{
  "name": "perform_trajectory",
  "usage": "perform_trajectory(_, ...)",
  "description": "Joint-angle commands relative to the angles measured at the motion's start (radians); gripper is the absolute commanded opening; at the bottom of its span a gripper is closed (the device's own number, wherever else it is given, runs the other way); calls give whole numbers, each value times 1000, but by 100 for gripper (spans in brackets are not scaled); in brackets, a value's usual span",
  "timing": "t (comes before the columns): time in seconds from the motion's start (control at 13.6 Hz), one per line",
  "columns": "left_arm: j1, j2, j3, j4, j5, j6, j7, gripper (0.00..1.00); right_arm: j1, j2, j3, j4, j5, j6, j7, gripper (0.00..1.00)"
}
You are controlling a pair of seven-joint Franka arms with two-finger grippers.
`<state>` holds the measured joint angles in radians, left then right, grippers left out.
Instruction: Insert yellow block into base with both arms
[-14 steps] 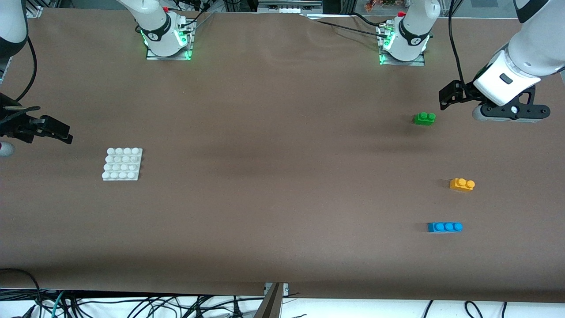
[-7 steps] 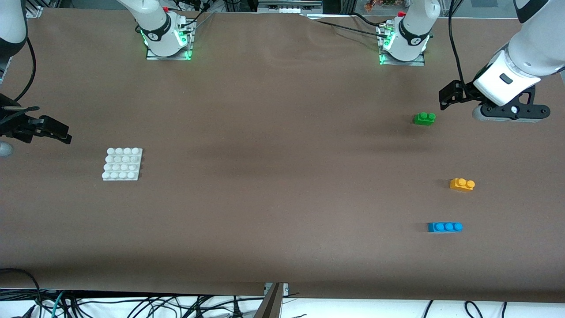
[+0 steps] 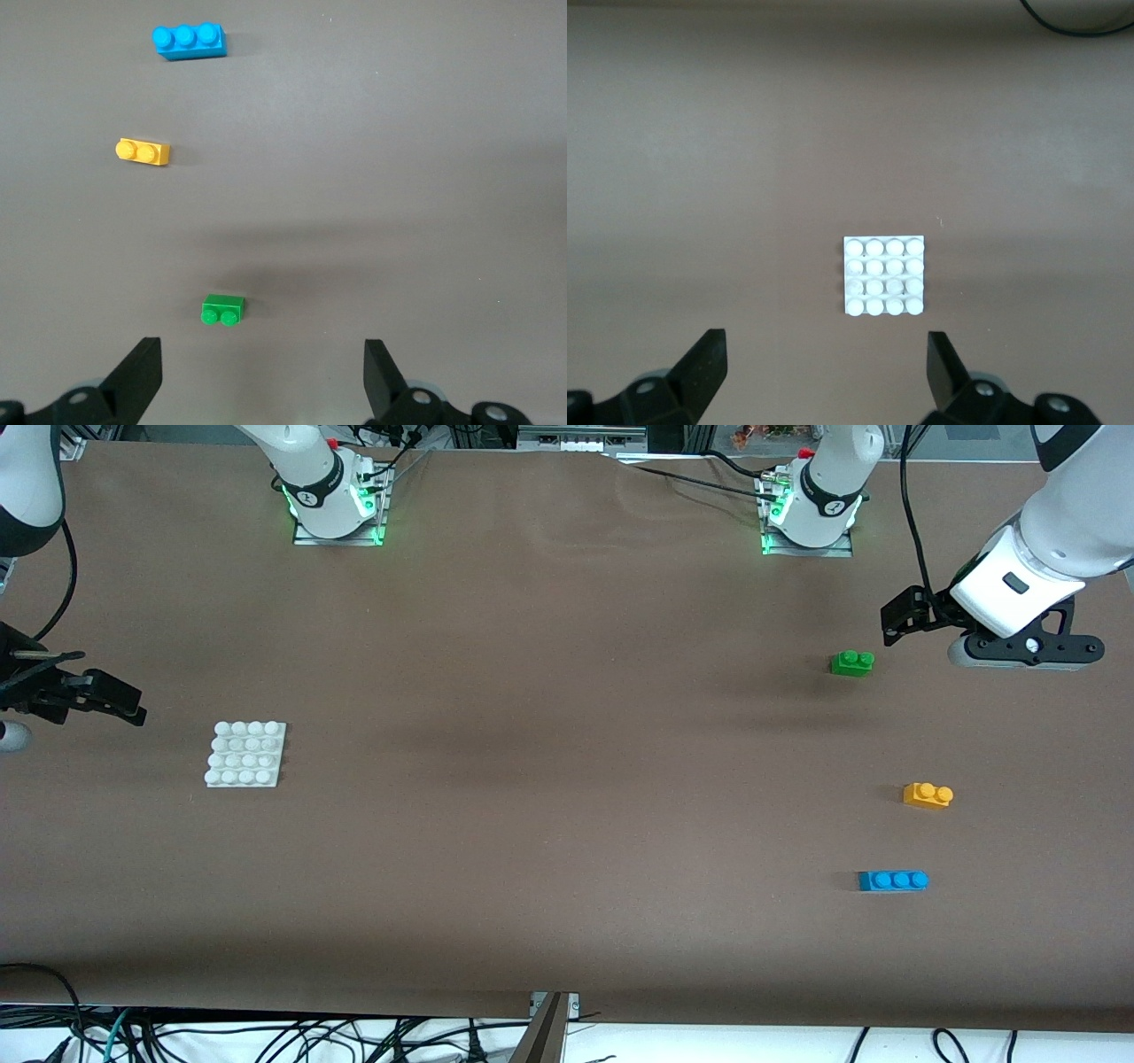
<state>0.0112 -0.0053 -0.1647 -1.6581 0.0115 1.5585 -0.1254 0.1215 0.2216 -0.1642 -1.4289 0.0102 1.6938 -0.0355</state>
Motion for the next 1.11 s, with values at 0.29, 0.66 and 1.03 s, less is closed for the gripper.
perform_trajectory(0.29, -2, 2, 2, 12, -19, -6, 9, 100, -3, 1, 11, 4, -32, 26, 16, 100)
perform_trajectory(0.66, -2, 2, 2, 12, -19, -6, 9, 100, -2, 2, 12, 4, -52, 27, 16, 100)
perform_trajectory(1.03, -2, 2, 2, 12, -19, -6, 9, 100, -3, 4, 12, 4, -52, 27, 16, 100)
